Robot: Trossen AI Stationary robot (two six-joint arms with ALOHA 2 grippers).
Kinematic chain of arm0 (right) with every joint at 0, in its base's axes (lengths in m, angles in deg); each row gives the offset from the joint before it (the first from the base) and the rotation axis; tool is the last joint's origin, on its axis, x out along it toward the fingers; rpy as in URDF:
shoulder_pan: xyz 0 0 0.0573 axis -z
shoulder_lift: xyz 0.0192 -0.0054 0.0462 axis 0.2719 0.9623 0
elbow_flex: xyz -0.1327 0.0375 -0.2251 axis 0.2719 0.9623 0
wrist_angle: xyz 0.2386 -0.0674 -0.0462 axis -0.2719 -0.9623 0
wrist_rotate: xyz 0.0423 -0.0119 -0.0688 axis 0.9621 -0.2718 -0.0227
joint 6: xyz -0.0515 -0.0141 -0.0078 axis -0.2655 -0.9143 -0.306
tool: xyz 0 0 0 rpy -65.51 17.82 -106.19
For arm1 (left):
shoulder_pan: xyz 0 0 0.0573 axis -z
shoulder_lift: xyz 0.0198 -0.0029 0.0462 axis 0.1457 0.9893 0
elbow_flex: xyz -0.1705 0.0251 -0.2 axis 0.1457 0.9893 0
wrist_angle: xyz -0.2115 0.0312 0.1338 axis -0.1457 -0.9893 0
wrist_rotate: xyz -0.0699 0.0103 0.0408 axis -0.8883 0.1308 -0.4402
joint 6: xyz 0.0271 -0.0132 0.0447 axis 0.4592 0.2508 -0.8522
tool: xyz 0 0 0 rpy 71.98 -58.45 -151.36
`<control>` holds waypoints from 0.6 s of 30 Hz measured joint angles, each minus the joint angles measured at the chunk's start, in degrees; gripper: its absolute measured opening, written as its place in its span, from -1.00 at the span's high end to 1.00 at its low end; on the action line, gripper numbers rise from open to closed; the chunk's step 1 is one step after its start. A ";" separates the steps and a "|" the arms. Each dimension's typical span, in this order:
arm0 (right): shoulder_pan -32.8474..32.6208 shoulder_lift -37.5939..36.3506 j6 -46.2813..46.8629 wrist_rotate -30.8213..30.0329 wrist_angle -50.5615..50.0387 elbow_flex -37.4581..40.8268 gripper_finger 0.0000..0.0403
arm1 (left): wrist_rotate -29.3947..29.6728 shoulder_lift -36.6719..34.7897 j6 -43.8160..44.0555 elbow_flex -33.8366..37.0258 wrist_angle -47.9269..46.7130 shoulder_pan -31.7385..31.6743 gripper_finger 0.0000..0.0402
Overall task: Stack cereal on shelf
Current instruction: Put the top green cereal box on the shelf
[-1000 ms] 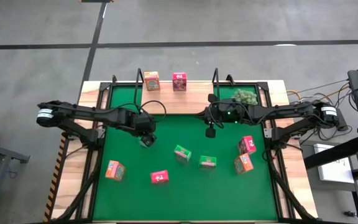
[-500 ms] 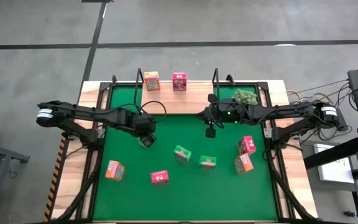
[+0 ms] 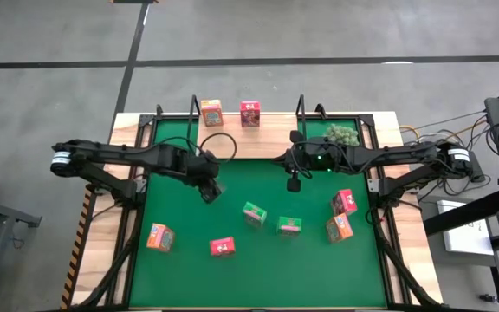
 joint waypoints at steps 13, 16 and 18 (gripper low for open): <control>-0.02 -3.87 -2.03 -0.10 -3.56 0.10 0.94 | 8.89 -0.02 -29.85 -8.38 13.21 -2.47 0.27; 0.00 -5.19 -2.05 -0.11 -4.81 0.40 0.94 | 7.73 0.18 -35.45 -7.98 18.23 -5.31 0.27; 0.00 -5.92 -2.05 -0.13 -5.37 0.56 0.94 | 5.71 0.57 -38.10 -7.18 21.13 -7.65 0.27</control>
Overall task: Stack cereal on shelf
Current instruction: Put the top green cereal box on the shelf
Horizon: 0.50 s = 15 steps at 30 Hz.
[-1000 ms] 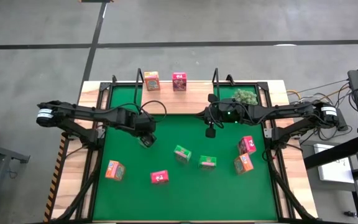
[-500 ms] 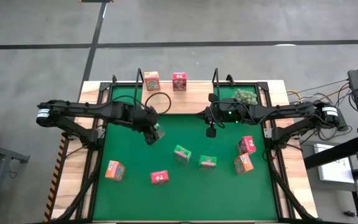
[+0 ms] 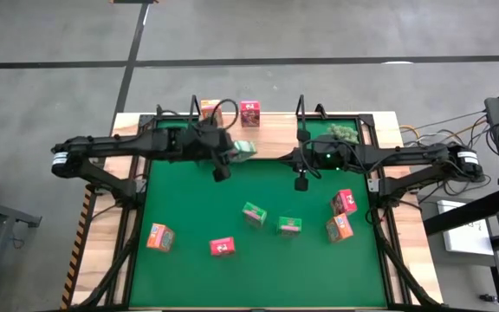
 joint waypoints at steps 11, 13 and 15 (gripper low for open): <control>0.00 -1.18 0.39 0.00 -0.37 0.80 0.94 | -6.80 10.30 -2.07 0.55 17.84 -9.76 0.27; 0.00 -1.00 0.50 0.02 -0.27 0.80 0.94 | -7.56 12.04 -2.09 0.55 19.64 -10.99 0.27; 0.00 -0.98 0.80 0.01 -0.44 0.80 0.94 | -9.13 13.36 -2.06 0.55 21.30 -12.05 0.27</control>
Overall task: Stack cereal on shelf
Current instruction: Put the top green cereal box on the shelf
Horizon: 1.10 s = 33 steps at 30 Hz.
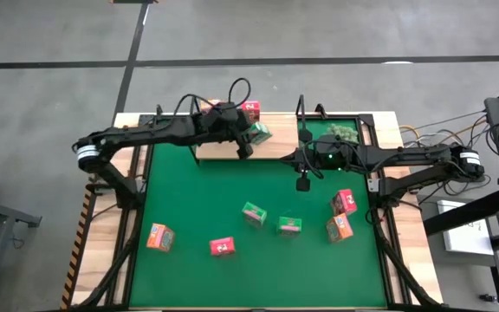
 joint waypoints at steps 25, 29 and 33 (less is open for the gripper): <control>0.00 0.11 1.80 0.02 -0.20 0.13 0.94 | -2.66 9.44 0.31 0.07 10.77 -2.35 0.21; 0.00 0.11 2.57 0.01 -0.20 0.13 0.94 | -2.66 10.86 0.27 0.09 10.80 -2.35 0.14; 0.00 0.11 3.11 0.02 -0.20 0.13 0.94 | -2.64 11.06 0.25 0.07 10.91 -2.35 0.08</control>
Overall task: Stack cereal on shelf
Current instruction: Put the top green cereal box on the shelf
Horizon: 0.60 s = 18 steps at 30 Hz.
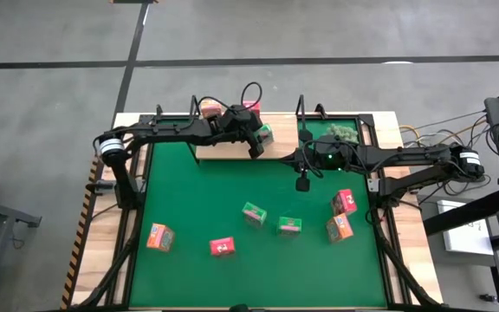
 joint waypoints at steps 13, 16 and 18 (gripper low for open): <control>0.00 0.00 0.76 -0.01 0.44 0.00 0.94 | 0.00 -0.09 -0.83 -0.09 -0.23 0.00 0.01; 0.00 0.00 0.83 -0.01 0.44 0.00 0.94 | 0.00 -0.09 -1.34 -0.09 -0.28 0.00 0.01; 0.00 0.00 1.12 -0.01 0.44 0.00 0.94 | -0.02 -0.09 -1.69 -0.09 -0.29 0.00 0.01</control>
